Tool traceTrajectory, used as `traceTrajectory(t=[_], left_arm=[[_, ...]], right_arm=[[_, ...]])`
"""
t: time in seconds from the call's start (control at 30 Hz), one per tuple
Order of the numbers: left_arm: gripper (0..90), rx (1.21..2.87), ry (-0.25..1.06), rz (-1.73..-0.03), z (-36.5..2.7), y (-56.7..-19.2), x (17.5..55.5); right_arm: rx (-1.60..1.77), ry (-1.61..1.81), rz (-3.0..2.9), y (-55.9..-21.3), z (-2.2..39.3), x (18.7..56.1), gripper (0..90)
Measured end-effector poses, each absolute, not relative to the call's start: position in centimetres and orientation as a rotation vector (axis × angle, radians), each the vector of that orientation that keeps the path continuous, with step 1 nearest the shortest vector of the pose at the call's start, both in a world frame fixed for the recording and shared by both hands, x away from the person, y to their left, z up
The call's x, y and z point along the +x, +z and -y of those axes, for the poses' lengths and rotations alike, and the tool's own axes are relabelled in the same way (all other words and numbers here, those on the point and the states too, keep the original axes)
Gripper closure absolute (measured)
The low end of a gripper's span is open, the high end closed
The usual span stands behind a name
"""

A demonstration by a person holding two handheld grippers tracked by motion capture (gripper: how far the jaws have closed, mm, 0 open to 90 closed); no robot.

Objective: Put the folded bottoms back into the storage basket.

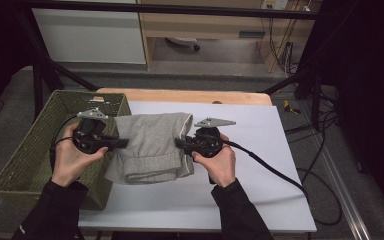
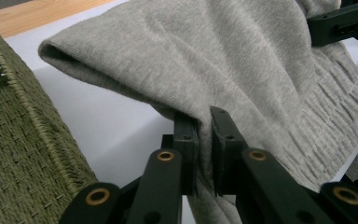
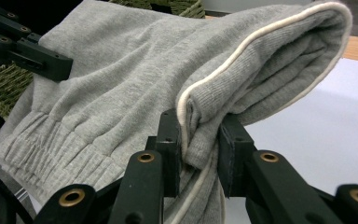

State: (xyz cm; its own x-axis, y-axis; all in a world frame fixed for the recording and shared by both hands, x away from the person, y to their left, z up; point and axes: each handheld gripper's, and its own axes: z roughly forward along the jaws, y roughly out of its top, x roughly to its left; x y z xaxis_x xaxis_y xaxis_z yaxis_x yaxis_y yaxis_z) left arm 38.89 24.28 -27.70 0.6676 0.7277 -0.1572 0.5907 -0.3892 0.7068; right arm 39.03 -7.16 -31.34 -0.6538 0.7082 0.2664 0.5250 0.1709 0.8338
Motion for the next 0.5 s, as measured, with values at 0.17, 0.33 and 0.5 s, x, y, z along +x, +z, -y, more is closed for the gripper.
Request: traceTrajectory(t=[0.17,0.33,0.5], left_arm=[[82.4,2.106,0.233,-1.016,-24.8,-27.4,38.8],[82.4,2.102,0.24,-1.016,-25.3,-27.0,38.8],[82.4,2.098,0.246,-1.018,-25.8,-26.9,38.8]], right_arm=[[1.19,1.483,-2.261,-31.0,6.7,39.1,73.6],[1.191,1.487,-2.261,-30.6,6.1,39.1,73.6],[1.179,1.49,-2.259,-30.4,5.6,39.2,73.6]])
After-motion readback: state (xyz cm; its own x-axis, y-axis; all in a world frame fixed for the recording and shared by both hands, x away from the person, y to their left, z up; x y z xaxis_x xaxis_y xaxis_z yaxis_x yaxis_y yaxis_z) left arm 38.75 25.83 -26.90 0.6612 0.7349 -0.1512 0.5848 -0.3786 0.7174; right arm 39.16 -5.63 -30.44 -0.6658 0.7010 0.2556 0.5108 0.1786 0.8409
